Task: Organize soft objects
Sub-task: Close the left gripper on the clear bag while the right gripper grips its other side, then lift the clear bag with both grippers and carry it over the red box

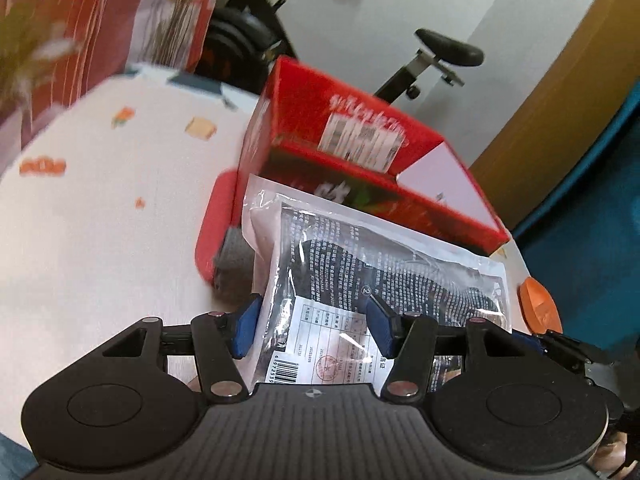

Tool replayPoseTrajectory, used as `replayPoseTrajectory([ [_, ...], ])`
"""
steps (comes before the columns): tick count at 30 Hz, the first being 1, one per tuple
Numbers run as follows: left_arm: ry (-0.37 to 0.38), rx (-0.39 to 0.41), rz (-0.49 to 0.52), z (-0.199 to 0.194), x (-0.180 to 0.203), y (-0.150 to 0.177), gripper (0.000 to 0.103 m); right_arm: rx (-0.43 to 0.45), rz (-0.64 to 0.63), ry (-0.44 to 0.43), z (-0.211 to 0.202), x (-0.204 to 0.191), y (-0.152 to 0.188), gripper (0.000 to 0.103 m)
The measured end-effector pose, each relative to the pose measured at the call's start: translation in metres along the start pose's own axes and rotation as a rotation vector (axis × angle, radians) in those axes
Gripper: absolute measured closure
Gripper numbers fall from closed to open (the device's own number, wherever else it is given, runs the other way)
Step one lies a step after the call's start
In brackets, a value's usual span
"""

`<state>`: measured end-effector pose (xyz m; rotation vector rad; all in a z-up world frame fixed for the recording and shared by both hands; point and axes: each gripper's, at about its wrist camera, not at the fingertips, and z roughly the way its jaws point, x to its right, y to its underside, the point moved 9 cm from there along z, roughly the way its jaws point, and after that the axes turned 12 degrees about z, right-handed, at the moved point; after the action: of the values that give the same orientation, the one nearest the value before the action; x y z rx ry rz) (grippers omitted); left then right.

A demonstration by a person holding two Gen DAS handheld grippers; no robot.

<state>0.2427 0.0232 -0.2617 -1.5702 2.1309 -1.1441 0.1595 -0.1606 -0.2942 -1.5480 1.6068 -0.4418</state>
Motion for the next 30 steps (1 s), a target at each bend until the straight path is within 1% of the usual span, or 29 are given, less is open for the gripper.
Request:
replayPoseTrajectory([
  [8,-0.012,0.081,0.070,-0.022,0.022,-0.021,0.045,0.086,0.017,-0.021,-0.021,0.005,-0.030,0.055],
  [14,-0.065,0.143,0.118,-0.031,0.029,-0.043,0.046,0.147,-0.054,-0.040,-0.031,0.003,-0.064,0.061],
  [18,-0.074,0.178,0.123,-0.033,0.032,-0.064,0.048,0.200,-0.074,-0.058,-0.035,0.007,-0.093,0.062],
  [19,-0.078,0.190,0.132,-0.033,0.034,-0.071,0.050,0.210,-0.080,-0.056,-0.034,0.009,-0.100,0.062],
  [24,-0.100,0.231,0.177,-0.022,0.044,-0.099,0.050,0.247,-0.086,-0.046,-0.025,0.025,-0.133,0.062],
  [30,-0.090,0.223,0.197,0.008,0.053,-0.123,0.050,0.271,-0.078,-0.001,-0.006,0.046,-0.159,0.062],
])
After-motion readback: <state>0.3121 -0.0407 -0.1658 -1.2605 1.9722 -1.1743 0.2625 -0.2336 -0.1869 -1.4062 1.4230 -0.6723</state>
